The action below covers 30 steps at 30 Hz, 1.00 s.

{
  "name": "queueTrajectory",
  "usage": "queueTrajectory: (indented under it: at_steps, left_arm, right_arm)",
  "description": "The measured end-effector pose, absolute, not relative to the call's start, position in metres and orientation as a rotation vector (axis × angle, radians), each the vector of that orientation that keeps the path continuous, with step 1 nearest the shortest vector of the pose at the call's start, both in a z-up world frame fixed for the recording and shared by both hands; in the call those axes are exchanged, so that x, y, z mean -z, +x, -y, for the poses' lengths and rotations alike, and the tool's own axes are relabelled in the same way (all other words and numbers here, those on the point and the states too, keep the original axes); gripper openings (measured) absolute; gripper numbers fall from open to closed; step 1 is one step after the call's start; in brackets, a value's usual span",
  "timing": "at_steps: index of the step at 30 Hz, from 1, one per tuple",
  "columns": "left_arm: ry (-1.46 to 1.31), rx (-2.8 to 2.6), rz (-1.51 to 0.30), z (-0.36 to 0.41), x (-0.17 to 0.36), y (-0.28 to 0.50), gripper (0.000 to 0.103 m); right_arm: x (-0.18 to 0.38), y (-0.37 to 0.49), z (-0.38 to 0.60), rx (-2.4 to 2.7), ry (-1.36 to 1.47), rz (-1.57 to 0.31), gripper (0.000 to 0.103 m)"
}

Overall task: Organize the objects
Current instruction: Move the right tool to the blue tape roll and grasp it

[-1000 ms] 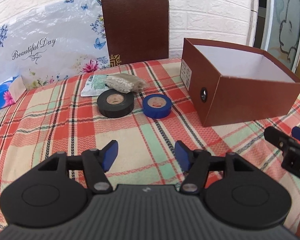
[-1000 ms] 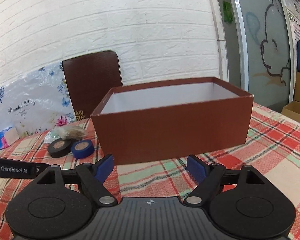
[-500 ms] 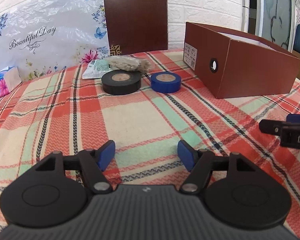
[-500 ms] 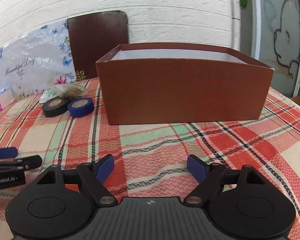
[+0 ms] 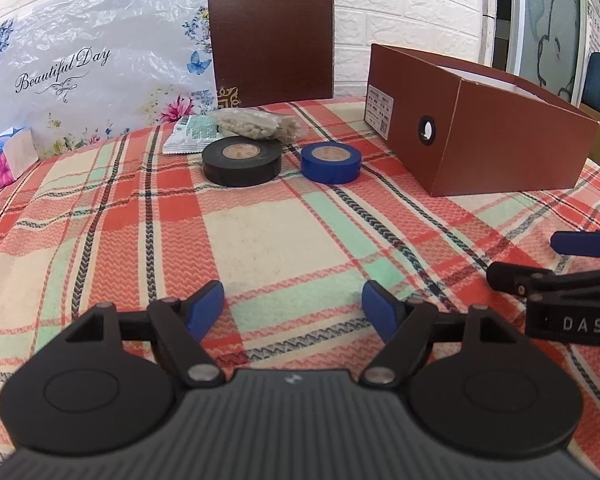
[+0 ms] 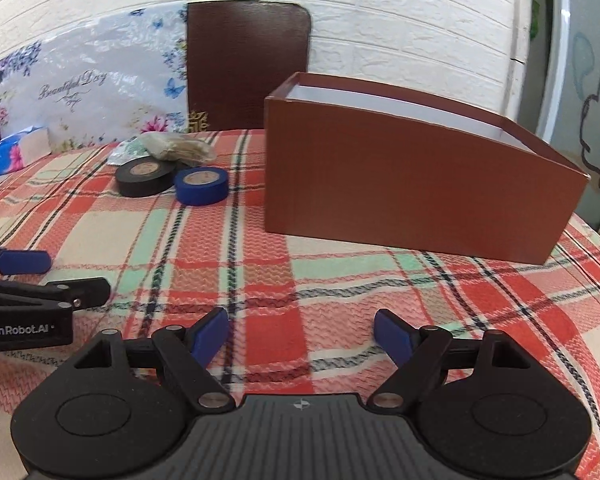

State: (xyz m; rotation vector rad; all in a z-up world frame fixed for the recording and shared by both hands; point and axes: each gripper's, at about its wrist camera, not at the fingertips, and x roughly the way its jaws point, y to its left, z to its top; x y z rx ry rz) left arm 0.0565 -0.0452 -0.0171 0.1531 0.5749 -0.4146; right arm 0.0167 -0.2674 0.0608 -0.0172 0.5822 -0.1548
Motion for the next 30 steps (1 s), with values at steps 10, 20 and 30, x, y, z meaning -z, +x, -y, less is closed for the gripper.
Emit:
queueTrajectory:
  at_steps: [10,20,30]
  left_arm:
    - [0.143,0.303,-0.575,0.007,0.016,0.071,0.084]
    - [-0.071,0.138,-0.556,-0.052,0.013,0.091,0.084]
    - [-0.094,0.149,-0.554,-0.053,0.014,0.092,0.087]
  right_arm:
    - [-0.064,0.041,0.231,0.022,-0.073,-0.588,0.079]
    - [-0.067,0.12,0.191,-0.065,-0.13,-0.568,0.076]
    - [-0.065,0.183,0.206,-0.046,-0.045,-0.587,0.078]
